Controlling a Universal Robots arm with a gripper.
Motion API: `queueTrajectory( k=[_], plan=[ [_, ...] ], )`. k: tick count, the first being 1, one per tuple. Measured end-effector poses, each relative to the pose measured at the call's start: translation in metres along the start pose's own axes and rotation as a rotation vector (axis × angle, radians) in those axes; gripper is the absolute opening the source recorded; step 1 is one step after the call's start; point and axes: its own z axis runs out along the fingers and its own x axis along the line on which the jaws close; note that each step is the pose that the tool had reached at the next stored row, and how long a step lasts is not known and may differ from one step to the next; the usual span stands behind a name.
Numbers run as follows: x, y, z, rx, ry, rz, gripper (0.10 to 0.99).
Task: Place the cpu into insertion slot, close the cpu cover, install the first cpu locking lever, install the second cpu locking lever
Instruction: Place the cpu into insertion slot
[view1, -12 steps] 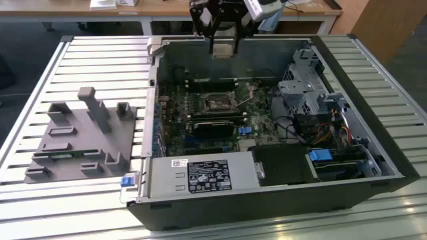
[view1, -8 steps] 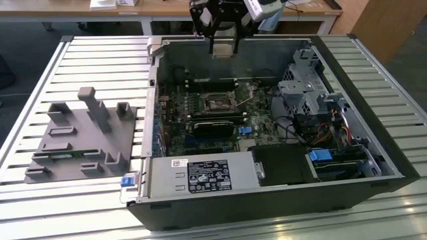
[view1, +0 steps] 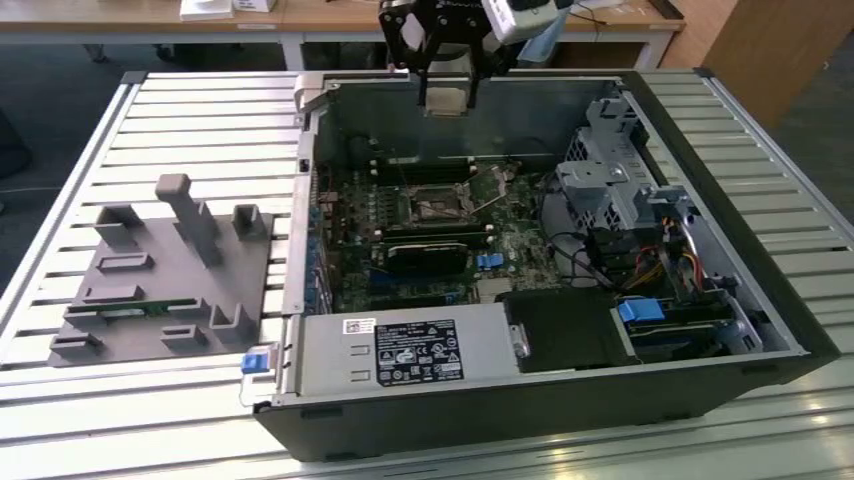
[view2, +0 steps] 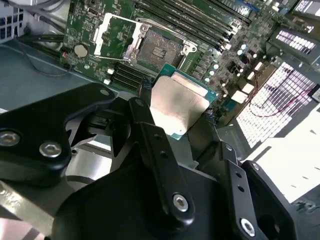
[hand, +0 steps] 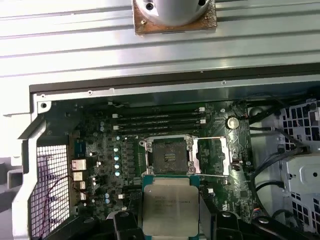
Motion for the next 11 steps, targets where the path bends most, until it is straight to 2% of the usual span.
queueTrajectory(
  k=[11],
  plan=[
    [0.0000, -0.0001, 0.0008, -0.003, -0.0175, 0.197, 0.537]
  ],
)
